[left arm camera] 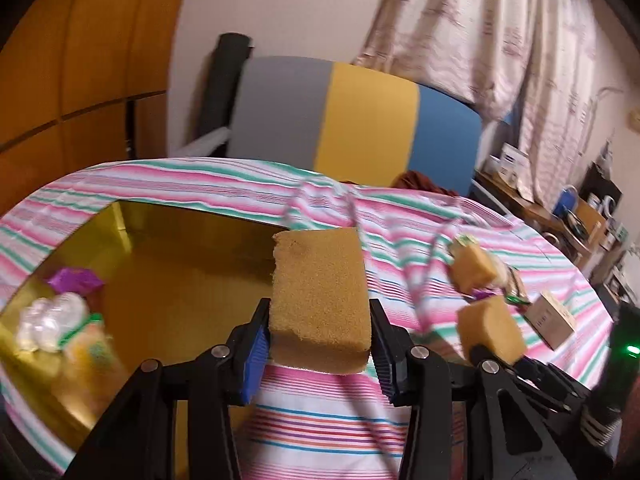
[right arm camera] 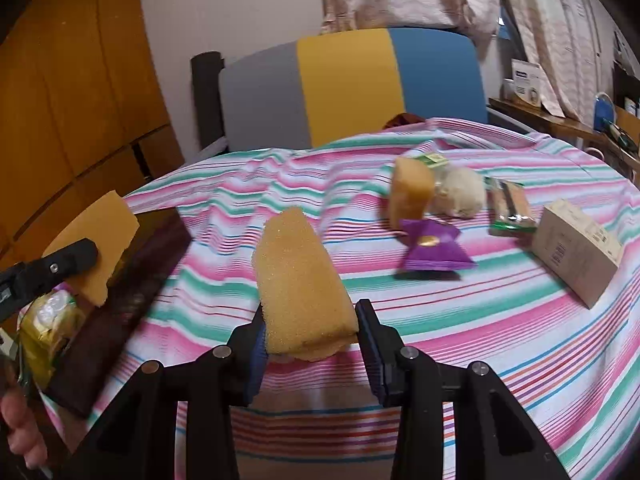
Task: Organize objects
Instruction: 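Carry both sponge cakes over the gold tray and open both tools to drop them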
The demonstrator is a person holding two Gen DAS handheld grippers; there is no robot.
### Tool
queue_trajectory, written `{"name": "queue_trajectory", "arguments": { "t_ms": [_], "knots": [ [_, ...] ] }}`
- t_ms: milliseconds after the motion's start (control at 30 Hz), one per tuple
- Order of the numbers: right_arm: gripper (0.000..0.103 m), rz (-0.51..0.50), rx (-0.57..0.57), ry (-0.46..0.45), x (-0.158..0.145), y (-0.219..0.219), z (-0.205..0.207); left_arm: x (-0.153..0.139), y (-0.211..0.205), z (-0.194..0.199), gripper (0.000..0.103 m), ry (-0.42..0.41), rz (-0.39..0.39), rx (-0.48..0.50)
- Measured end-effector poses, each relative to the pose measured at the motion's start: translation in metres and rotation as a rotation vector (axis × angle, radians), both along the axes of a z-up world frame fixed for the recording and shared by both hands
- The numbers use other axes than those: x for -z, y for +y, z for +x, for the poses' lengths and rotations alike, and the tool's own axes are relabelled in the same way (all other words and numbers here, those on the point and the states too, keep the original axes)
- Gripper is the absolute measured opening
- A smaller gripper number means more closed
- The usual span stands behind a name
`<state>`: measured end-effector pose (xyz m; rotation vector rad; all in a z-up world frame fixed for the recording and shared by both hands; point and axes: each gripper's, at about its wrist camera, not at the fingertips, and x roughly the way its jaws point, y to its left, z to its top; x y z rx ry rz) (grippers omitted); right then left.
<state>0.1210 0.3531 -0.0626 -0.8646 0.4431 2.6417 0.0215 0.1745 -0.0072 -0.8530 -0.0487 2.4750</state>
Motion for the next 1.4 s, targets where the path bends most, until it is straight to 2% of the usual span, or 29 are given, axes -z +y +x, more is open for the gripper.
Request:
{"name": "queue_trajectory", "arguments": {
  "t_ms": [133,367,667,933,1000,1067,1167,1400],
  "knots": [
    [0.041,-0.003,-0.039,0.005,-0.011,-0.017,-0.005,0.004,-0.027,-0.017,0.046,-0.033,0.001,-0.071],
    [0.041,0.018,-0.11,0.015,-0.027,-0.049,-0.018,0.019,-0.056,-0.043,0.046,-0.1,-0.049,-0.161],
    [0.041,0.089,-0.194,0.019,-0.042,-0.091,-0.029,0.037,-0.077,-0.058,0.046,-0.15,-0.074,-0.218],
    [0.041,0.093,-0.241,0.033,-0.051,-0.11,-0.036,0.044,-0.088,-0.065,0.049,-0.17,-0.07,-0.247],
    [0.041,0.093,-0.248,0.034,-0.053,-0.115,-0.036,0.044,-0.091,-0.065,0.052,-0.174,-0.065,-0.256],
    [0.041,0.092,-0.254,0.034,-0.053,-0.117,-0.037,0.044,-0.095,-0.065,0.067,-0.177,-0.055,-0.265],
    [0.041,0.094,-0.265,0.032,-0.054,-0.121,-0.04,0.04,-0.103,-0.063,0.083,-0.168,-0.028,-0.285],
    [0.041,0.103,-0.297,0.033,-0.056,-0.134,-0.045,0.029,-0.117,-0.053,0.092,-0.133,-0.005,-0.312]
  ]
}}
